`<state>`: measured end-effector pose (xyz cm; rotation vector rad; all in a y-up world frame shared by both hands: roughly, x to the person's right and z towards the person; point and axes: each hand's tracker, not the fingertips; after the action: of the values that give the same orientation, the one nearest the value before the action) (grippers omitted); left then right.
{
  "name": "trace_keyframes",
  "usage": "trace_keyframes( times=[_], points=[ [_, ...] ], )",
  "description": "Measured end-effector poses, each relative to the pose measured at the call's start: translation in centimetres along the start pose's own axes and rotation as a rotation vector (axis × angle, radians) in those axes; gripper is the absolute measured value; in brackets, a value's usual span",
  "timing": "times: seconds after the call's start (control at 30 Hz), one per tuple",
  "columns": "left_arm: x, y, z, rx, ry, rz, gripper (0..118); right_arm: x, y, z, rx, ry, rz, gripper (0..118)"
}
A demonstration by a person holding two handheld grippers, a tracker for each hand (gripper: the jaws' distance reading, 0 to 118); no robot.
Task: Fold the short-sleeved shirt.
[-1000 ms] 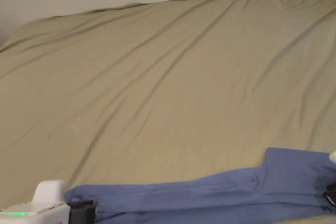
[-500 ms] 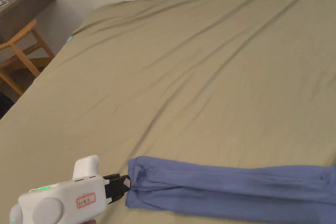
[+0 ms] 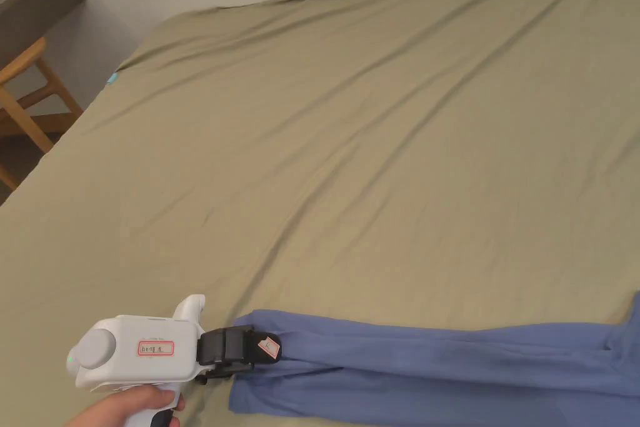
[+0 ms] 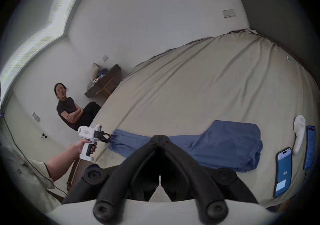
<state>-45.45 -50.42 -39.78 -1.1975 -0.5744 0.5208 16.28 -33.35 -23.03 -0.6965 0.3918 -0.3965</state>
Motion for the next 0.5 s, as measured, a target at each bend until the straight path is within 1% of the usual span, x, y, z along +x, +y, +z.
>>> trace_keyframes(
  times=[0.07, 0.1, 0.13, 0.17, 0.2, 0.23, 0.27, 0.3, 0.33, 0.37, 0.43, 0.47, 0.5],
  points=[
    [0.2, -0.9, 0.5, -0.016, 0.063, -0.068, 118, -0.3, 0.1, -0.3, 0.001, 0.026, -0.012, 2],
    [0.7, -1.1, 0.4, -0.005, 0.079, -0.076, 118, -0.4, 0.2, -0.5, 0.003, 0.033, -0.018, 2],
    [1.4, -1.4, 0.3, -0.001, 0.101, -0.091, 118, 0.7, 0.2, -0.4, 0.006, 0.042, -0.027, 2],
    [1.8, -1.6, 0.4, -0.001, 0.153, -0.114, 116, 0.7, 0.3, -0.5, 0.009, 0.039, -0.025, 2],
    [2.6, -1.8, 0.7, 0.017, 0.231, -0.153, 94, 0.7, 0.4, -0.5, 0.015, 0.030, -0.020, 2],
    [3.3, -2.1, 1.1, 0.037, 0.327, -0.178, 60, 0.7, 0.5, -0.5, 0.024, 0.015, -0.013, 2],
    [3.5, -2.4, 1.4, 0.047, 0.378, -0.178, 17, 0.2, 0.6, -0.8, 0.033, -0.008, -0.004, 2],
    [3.1, -2.3, 1.9, 0.069, 0.370, -0.156, 12, 0.3, 0.7, -0.8, 0.039, -0.029, -0.002, 2],
    [2.9, -2.7, 2.3, 0.101, 0.236, -0.070, 12, 0.3, 0.8, -0.9, 0.043, -0.063, -0.001, 2],
    [2.7, -3.0, 2.7, 0.126, 0.218, -0.028, 12, 0.2, 1.0, -0.8, 0.046, -0.105, 0.003, 2],
    [2.7, -3.5, 3.2, 0.158, 0.203, 0.003, 12, -0.2, 1.1, -0.9, 0.049, -0.167, 0.030, 2],
    [2.8, -3.8, 3.5, 0.186, 0.268, -0.035, 12, -0.4, 1.1, -0.8, 0.050, -0.192, 0.044, 2],
    [3.2, -4.1, 3.7, 0.204, 0.277, -0.046, 12, -0.5, 1.2, -0.6, 0.046, -0.203, 0.057, 2]
  ],
)
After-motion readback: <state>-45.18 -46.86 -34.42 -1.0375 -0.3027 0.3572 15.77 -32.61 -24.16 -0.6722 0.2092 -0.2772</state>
